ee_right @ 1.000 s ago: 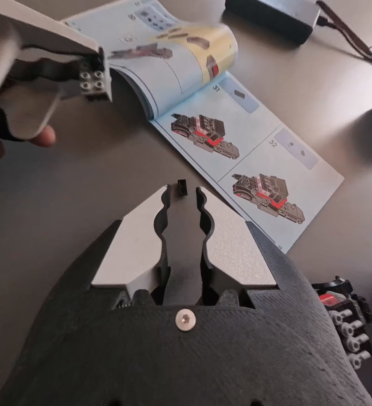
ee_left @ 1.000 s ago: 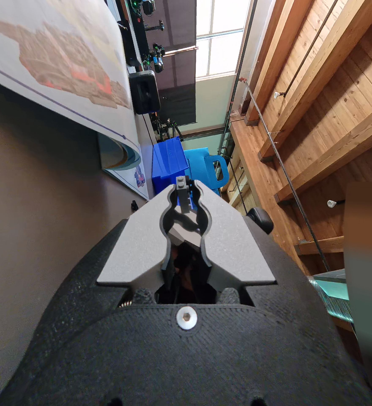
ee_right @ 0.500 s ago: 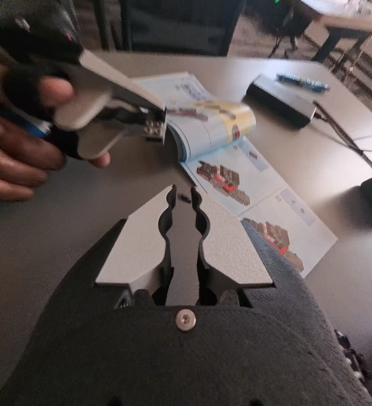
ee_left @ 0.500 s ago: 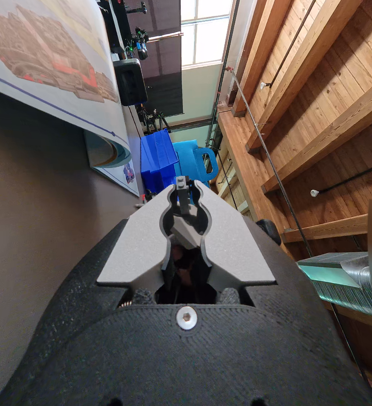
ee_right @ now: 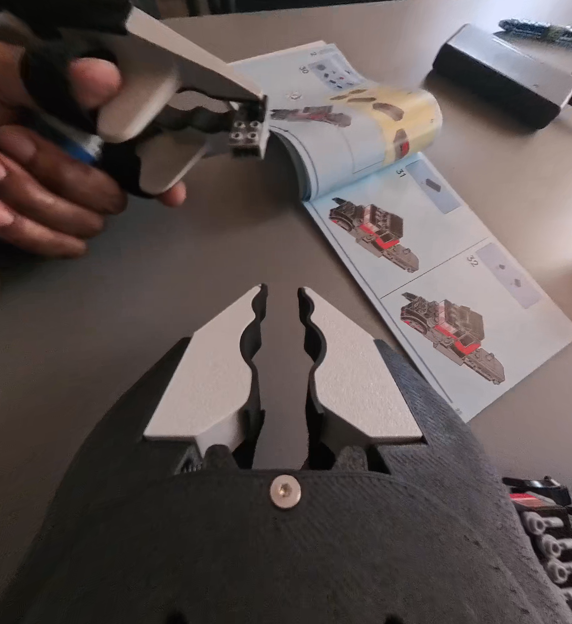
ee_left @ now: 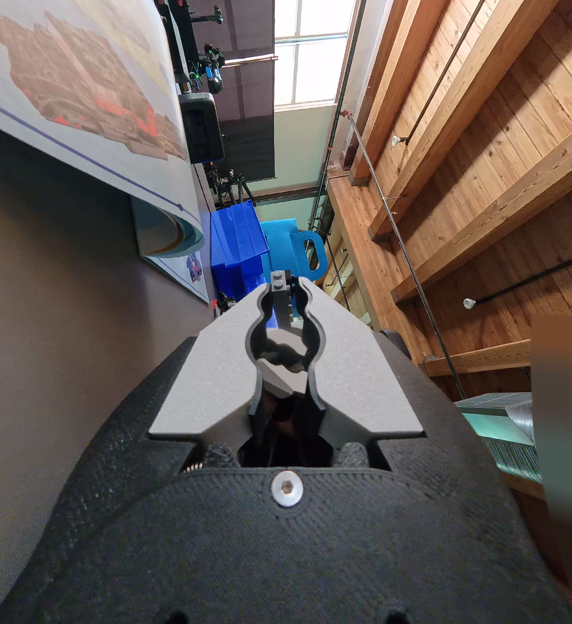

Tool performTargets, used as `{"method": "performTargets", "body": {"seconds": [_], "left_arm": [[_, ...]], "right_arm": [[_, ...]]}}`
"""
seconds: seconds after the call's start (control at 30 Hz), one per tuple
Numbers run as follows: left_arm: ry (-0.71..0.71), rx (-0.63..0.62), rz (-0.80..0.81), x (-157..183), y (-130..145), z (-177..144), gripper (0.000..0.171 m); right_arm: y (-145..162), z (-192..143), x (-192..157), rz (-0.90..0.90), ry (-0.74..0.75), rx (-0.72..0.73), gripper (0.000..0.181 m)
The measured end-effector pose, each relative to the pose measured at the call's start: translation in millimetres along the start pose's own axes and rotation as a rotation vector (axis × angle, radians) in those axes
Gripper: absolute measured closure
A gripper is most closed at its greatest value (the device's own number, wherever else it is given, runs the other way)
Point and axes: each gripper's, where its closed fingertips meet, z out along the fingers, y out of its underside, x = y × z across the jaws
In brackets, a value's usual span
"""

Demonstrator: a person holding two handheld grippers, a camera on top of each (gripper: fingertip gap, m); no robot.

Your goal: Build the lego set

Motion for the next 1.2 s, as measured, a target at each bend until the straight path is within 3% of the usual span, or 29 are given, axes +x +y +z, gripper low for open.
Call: {"method": "performTargets", "body": {"seconds": [0.1,0.37,0.53,0.7,0.97,1.1,1.2], "left_arm": [[0.007,-0.004,-0.008,0,0,0,0.158],[0.003,-0.016,-0.008,0,2,1,0.158],[-0.009,-0.023,-0.005,-2,5,1,0.158],[-0.03,-0.037,0.006,-4,9,2,0.158],[-0.034,-0.038,0.009,-4,9,2,0.158],[-0.041,-0.04,0.013,-5,10,2,0.158],[-0.043,-0.038,0.014,-5,10,2,0.158]], "right_arm": [[1,-11,-13,0.035,-0.056,0.031,0.159],[49,-15,-27,0.08,0.079,-0.121,0.154],[43,-9,-33,0.031,0.09,-0.11,0.159],[37,-2,-38,-0.045,0.004,-0.103,0.171],[42,-9,-36,-0.029,0.039,-0.103,0.16],[41,-5,-29,-0.023,0.081,-0.114,0.179],[31,-3,-27,0.004,0.081,-0.087,0.181]]}}
